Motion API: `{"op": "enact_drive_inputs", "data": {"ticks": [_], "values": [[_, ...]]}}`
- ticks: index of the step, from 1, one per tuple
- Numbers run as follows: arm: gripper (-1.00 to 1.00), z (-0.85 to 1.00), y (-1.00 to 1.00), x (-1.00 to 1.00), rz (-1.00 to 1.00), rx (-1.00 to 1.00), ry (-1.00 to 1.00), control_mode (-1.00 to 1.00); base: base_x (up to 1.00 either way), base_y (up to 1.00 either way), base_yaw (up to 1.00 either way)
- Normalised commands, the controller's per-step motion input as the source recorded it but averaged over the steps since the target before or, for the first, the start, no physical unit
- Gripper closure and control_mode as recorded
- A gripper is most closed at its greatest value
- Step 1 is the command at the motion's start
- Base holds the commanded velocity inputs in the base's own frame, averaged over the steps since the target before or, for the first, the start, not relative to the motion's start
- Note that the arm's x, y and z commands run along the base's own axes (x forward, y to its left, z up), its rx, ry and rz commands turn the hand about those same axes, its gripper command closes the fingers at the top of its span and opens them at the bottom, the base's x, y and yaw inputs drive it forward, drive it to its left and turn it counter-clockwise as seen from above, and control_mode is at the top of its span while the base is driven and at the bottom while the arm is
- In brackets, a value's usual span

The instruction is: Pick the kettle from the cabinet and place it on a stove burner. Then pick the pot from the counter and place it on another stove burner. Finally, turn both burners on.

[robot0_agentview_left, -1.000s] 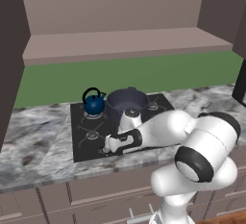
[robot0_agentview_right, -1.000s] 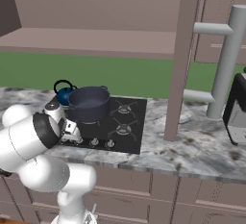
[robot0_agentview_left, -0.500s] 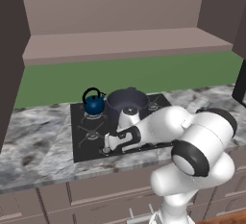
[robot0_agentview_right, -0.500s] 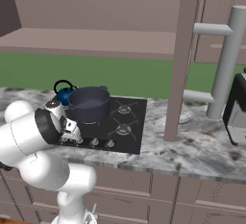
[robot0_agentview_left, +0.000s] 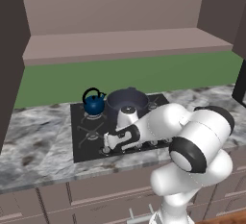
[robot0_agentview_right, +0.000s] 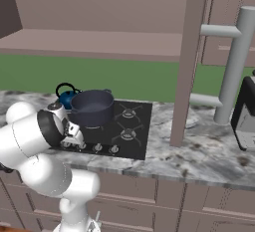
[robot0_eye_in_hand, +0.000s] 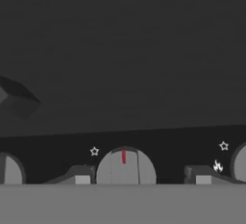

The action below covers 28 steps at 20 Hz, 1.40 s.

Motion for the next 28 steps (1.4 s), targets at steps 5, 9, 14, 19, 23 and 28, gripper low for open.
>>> {"op": "enact_drive_inputs", "data": {"ticks": [5,9,14,19,23,28], "values": [[1.0,-0.16,0.05,-0.19,0.0,0.0,-0.07,-1.0,0.0,0.0,0.0],[1.0,-0.12,0.2,-0.12,0.0,0.0,-0.05,-1.0,0.0,0.0,0.0],[1.0,-0.02,-0.03,-0.02,0.0,0.0,0.0,-1.0,0.0,0.0,0.0],[1.0,-0.2,0.0,0.0,0.07,0.0,-0.05,-1.0,0.0,0.0,0.0],[1.0,-0.23,0.0,0.0,0.12,0.0,-0.08,-1.0,0.0,0.0,0.0],[1.0,-0.21,0.01,0.0,0.16,0.0,-0.04,-1.0,0.0,0.0,0.0]]}}
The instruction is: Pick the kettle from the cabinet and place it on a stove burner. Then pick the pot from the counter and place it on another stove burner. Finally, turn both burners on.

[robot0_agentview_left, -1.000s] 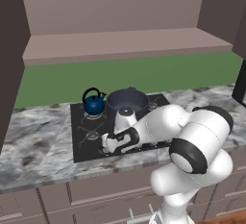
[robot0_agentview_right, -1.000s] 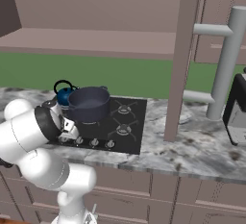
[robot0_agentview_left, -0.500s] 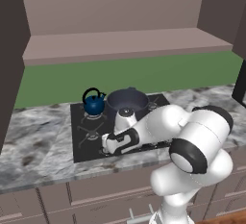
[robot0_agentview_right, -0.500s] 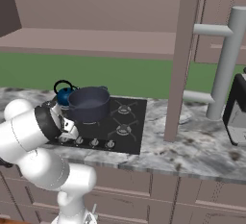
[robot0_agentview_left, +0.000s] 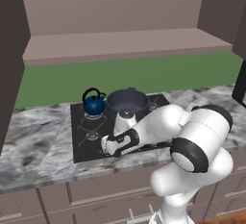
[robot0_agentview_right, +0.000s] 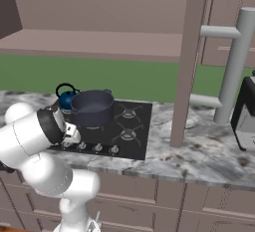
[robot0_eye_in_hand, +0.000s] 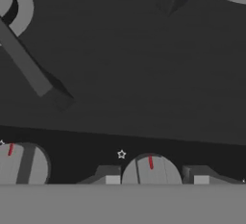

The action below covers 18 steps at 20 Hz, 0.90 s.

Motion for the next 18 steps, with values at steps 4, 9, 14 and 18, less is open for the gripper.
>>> {"op": "enact_drive_inputs", "data": {"ticks": [4,9,14,18], "values": [[1.0,-0.17,0.02,0.0,0.16,0.0,0.0,-1.0,0.0,0.0,0.0],[1.0,-0.23,0.04,0.0,0.18,0.0,-0.02,-1.0,0.0,0.0,0.0],[1.0,-0.31,0.07,-0.05,0.17,0.0,-0.05,-1.0,0.0,0.0,0.0],[1.0,-0.35,0.09,-0.03,0.16,0.0,-0.05,-1.0,0.0,0.0,0.0]]}}
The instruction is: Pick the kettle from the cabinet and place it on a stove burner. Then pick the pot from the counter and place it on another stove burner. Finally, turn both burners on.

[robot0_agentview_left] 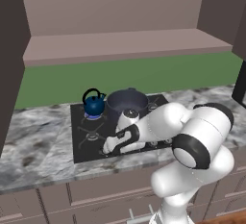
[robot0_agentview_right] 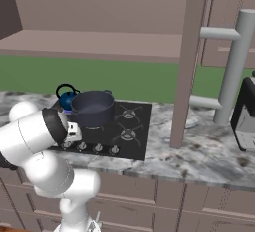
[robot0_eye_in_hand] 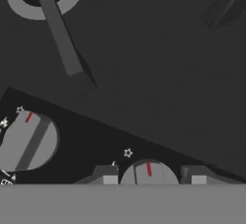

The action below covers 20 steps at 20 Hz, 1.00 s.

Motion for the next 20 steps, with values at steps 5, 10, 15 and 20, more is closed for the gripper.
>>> {"op": "enact_drive_inputs", "data": {"ticks": [5,10,15,20], "values": [[1.0,-0.24,0.1,-0.08,0.13,0.0,-0.01,-1.0,0.0,0.0,0.0],[-1.0,-0.1,0.12,-0.03,0.06,0.0,0.0,-1.0,0.0,0.0,0.0],[-1.0,0.0,0.02,0.0,0.01,0.0,0.0,-1.0,0.0,0.0,0.0],[-1.0,0.14,0.0,-0.02,0.0,-0.01,0.0,-1.0,0.0,0.0,0.0]]}}
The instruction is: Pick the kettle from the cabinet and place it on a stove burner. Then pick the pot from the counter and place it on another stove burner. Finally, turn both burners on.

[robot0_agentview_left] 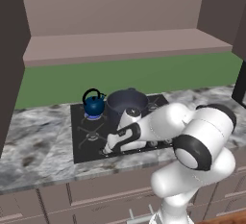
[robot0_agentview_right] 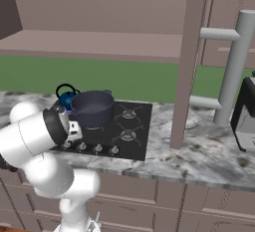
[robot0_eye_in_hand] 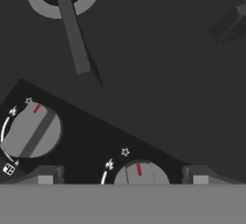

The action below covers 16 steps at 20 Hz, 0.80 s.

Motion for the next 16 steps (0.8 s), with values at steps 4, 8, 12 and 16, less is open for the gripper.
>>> {"op": "enact_drive_inputs", "data": {"ticks": [4,8,12,16], "values": [[-1.0,0.18,0.01,-0.01,0.0,-0.04,-0.01,-1.0,0.0,0.0,0.0],[-1.0,0.17,0.04,-0.05,0.0,-0.04,0.0,-1.0,0.0,0.0,0.0],[-1.0,0.16,0.02,-0.05,0.0,-0.03,0.0,-1.0,0.0,0.0,0.0],[-1.0,0.1,0.0,-0.05,0.0,-0.02,0.0,-1.0,0.0,0.0,0.0]]}}
